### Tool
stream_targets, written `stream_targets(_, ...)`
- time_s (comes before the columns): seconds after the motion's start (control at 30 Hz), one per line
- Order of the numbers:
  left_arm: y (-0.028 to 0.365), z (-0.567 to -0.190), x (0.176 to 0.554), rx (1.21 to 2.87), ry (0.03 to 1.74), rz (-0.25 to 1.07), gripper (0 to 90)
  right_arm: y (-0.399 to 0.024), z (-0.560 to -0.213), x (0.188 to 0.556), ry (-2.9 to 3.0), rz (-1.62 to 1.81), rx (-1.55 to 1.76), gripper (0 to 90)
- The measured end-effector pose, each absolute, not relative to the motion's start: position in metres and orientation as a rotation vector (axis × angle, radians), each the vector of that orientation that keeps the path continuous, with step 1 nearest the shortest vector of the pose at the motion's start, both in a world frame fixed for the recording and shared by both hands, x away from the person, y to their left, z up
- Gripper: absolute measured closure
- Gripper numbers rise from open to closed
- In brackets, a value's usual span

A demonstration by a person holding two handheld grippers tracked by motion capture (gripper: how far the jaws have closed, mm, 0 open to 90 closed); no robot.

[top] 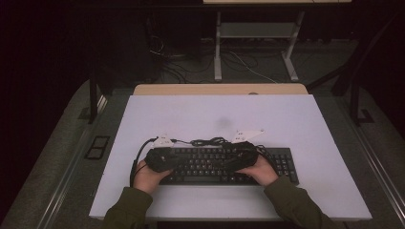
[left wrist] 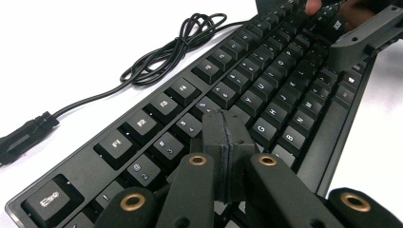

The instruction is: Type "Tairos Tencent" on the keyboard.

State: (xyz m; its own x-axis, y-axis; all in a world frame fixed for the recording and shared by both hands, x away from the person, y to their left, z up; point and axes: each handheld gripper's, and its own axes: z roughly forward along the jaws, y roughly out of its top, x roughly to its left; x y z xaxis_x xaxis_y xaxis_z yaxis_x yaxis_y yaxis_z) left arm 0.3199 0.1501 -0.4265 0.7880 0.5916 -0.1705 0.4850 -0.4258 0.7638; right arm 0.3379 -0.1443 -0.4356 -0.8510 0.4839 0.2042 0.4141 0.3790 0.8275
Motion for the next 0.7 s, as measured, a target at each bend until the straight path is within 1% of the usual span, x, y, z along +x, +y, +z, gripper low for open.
stream_targets(0.33,0.147,-0.4316,0.3236,2.103,0.806,0.168,89.5,-0.1435,-0.436,0.3375,2.552,1.493,0.832,14.5)
stream_targets(0.7,0.1466,-0.4368,0.3256,2.131,0.813,0.152,89.5,-0.1436,-0.4361,0.3375,2.553,1.491,0.834,14.4)
